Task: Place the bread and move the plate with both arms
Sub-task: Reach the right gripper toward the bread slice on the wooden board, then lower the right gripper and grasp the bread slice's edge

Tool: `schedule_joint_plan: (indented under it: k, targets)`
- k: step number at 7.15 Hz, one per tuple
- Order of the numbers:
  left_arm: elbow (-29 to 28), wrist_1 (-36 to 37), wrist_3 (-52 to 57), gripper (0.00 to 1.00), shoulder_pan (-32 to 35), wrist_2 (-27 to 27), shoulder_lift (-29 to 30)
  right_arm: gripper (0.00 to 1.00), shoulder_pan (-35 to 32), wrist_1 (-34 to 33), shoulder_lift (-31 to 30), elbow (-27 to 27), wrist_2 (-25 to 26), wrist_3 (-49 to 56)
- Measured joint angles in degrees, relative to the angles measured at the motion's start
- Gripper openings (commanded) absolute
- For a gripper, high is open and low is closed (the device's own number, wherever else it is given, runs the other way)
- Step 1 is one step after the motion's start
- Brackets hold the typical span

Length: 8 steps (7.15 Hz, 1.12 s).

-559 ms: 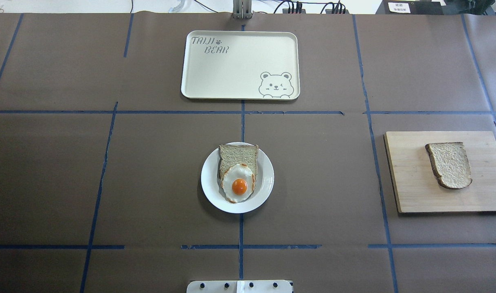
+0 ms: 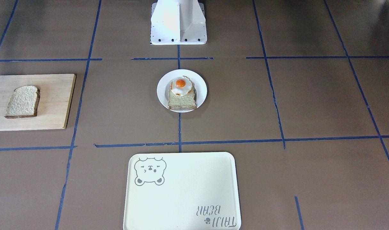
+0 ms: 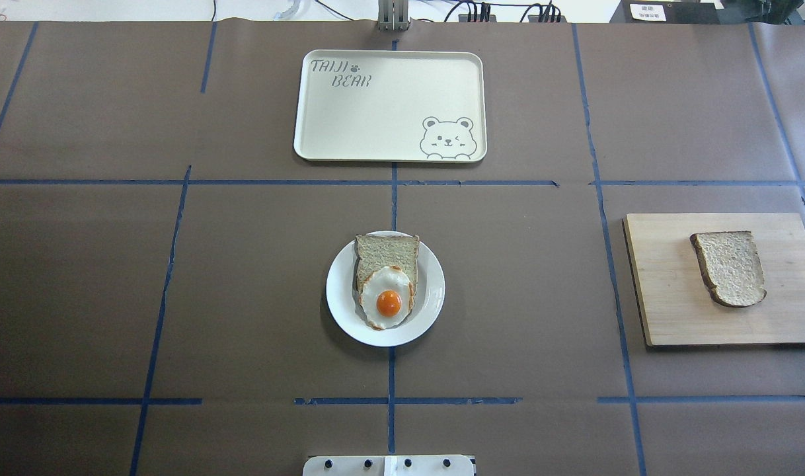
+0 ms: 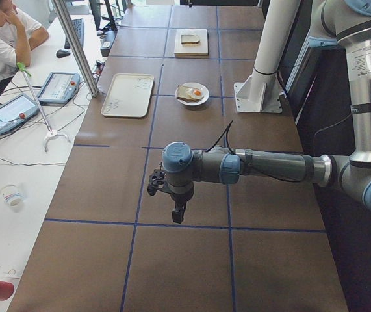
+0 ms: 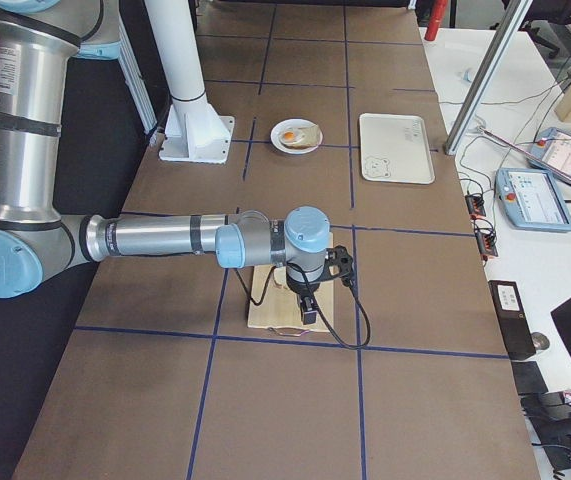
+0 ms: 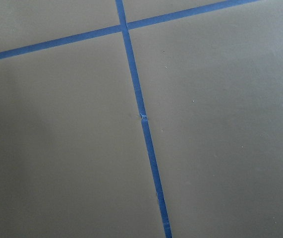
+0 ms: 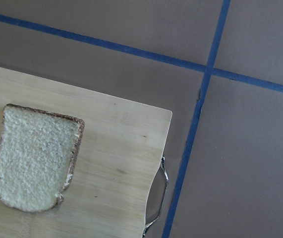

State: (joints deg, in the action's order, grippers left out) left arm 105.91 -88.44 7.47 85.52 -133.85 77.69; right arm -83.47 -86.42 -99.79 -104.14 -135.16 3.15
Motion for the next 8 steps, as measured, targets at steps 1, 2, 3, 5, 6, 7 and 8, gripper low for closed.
schedule_joint_plan:
  k: [1,2,3,5,6,7,8]
  targets:
    - [0.0,0.0,0.0,1.0,0.0,0.0,0.0,0.99,2.2,2.8,0.0,0.1,-0.3,-5.9]
    - [0.0,0.0,0.0,1.0,0.0,0.0,-0.1,0.99,4.6,7.8,-0.2,0.5,-0.5,-13.3]
    - [0.1,-0.1,0.0,1.0,0.0,-0.1,-0.1,0.99,7.2,14.6,-0.7,1.3,-0.5,-21.4]
    - [0.1,-0.1,0.0,1.0,0.0,-0.1,-0.2,0.99,13.0,33.3,-1.3,6.8,-0.3,-36.2]
    - [0.1,-0.1,0.0,1.0,0.0,-0.1,-0.2,0.99,16.1,44.7,-1.1,11.5,0.2,-43.6]
    - [0.1,-0.1,0.0,1.0,0.0,-0.1,-0.2,0.98,18.8,53.5,-0.8,15.2,1.3,-49.7]
    - [0.1,-0.1,0.0,1.0,0.0,-0.1,-0.2,0.95,21.3,58.2,-0.8,16.9,2.9,-53.8]
